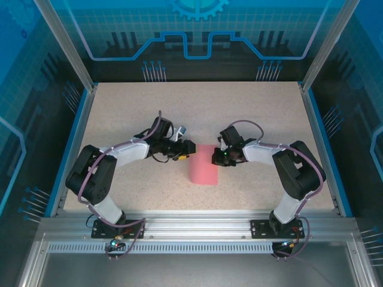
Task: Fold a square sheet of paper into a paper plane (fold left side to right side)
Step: First fold in half a square sheet of paper at the center of the table.
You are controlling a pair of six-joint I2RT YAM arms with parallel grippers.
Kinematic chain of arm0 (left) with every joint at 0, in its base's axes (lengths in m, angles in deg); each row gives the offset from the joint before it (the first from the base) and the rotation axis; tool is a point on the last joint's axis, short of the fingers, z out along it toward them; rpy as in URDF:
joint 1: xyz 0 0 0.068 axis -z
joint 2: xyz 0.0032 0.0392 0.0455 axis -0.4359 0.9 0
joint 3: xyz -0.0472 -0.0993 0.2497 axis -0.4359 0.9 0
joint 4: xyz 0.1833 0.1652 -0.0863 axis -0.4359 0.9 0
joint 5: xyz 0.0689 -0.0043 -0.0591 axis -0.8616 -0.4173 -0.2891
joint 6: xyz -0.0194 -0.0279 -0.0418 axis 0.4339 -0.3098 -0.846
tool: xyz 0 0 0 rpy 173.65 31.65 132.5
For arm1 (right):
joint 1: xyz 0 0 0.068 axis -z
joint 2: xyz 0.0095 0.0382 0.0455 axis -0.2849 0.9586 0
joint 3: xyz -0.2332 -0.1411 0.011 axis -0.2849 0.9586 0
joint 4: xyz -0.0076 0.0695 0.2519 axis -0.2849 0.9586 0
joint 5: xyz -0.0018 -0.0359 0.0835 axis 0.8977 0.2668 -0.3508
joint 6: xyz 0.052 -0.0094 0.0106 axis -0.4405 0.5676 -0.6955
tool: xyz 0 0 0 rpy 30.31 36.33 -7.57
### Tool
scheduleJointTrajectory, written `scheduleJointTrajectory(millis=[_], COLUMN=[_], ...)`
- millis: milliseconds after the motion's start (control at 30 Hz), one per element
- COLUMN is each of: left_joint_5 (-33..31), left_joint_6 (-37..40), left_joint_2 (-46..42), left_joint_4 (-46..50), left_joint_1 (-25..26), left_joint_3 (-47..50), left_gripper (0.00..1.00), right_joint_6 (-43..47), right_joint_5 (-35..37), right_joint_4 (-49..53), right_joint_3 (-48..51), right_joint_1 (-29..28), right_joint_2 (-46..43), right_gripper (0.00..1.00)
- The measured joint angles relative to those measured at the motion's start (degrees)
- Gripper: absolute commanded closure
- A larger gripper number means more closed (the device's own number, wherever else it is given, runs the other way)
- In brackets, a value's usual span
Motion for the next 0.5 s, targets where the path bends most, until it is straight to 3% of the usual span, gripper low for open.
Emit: scheduleJointTrajectory(millis=[233,500], left_joint_5=[0.6,0.4], left_joint_6=[-1.7,-2.8], left_joint_2=[4.8,6.1], left_joint_4=[-1.6,-1.7], left_joint_1=[2.2,2.7], left_joint_3=[-1.7,-2.0], left_gripper=[0.45,0.71], right_joint_6=[0.0,1.3], right_joint_5=[-0.8,-1.4], right_joint_4=[-2.9,-4.2], right_joint_3=[1.7,2.0], right_joint_1=[0.0,1.2], right_joint_2=[-1.2,-10.5], right_gripper=[0.86,0.69])
